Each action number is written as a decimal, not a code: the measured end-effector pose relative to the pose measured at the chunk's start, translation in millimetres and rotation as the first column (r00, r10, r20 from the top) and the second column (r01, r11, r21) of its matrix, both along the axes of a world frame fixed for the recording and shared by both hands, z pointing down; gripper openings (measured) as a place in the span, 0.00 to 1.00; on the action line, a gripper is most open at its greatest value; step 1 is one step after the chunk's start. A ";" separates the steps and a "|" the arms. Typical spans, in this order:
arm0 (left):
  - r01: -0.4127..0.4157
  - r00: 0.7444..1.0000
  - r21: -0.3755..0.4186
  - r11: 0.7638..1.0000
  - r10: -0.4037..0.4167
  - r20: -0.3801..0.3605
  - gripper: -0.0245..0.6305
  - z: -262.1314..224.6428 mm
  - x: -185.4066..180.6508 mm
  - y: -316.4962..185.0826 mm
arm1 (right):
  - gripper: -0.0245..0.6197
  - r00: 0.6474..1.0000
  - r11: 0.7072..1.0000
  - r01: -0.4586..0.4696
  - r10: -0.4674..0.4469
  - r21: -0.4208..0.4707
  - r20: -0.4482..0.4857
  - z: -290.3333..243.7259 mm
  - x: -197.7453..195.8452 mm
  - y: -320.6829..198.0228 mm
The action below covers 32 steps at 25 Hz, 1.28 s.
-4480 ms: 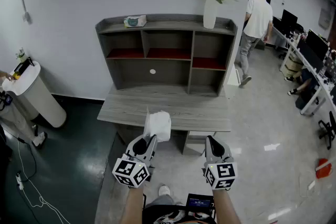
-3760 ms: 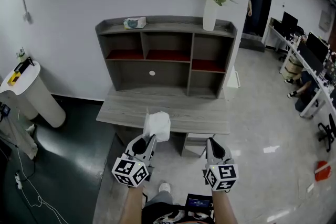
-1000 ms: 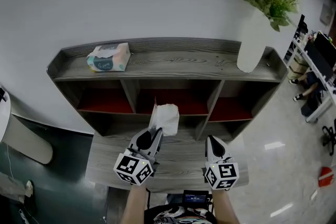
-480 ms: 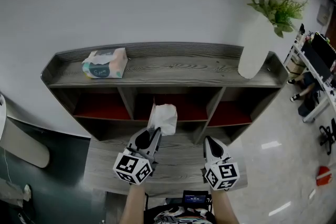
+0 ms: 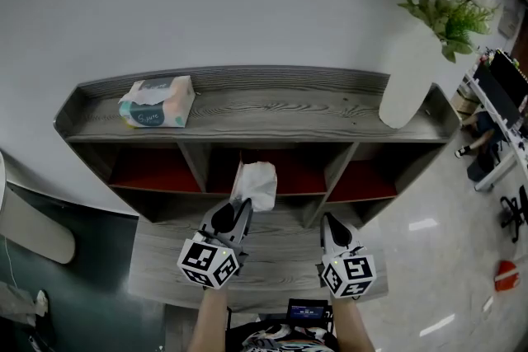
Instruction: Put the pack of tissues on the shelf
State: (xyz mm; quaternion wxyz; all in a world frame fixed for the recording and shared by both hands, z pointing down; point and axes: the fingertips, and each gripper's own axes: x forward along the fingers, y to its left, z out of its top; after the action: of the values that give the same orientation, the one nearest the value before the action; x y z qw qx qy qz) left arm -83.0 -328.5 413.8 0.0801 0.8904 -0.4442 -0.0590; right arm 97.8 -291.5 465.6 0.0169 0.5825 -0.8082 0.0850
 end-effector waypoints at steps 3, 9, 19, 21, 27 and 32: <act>0.007 1.000 0.000 1.000 -0.007 0.003 0.15 1.4 0.2 -5.8 | 0.04 1.000 1.000 -0.009 0.009 -0.013 -0.005 2.9 3.7 -4.9; 0.021 1.000 -0.022 1.000 -0.021 -0.009 0.15 5.9 0.5 -18.1 | 0.04 1.000 0.999 -0.024 0.024 -0.028 -0.006 8.2 9.8 -13.7; 0.101 0.995 -0.042 0.994 -0.101 0.019 0.17 8.0 -4.0 -43.2 | 0.04 0.999 1.000 -0.018 0.017 -0.007 -0.034 9.1 10.3 -28.3; 0.119 0.992 -0.035 0.992 -0.118 0.043 0.17 9.1 -3.6 -47.1 | 0.04 0.999 1.000 -0.018 0.018 -0.011 -0.034 10.3 10.9 -31.9; 0.145 0.986 -0.016 0.989 -0.143 0.089 0.18 10.5 -2.7 -57.0 | 0.04 0.999 0.999 -0.022 0.021 -0.026 -0.031 15.3 13.2 -42.0; 0.154 0.983 -0.007 0.988 -0.153 0.106 0.19 12.8 -3.8 -59.3 | 0.04 0.998 1.000 -0.023 0.022 -0.009 -0.059 15.4 11.2 -47.6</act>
State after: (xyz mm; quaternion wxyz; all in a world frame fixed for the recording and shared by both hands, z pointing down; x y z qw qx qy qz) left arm -86.8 -387.8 426.6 0.0585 0.8547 -0.5156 -0.0145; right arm 109.0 -339.1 481.0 0.0427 0.5938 -0.8002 0.0719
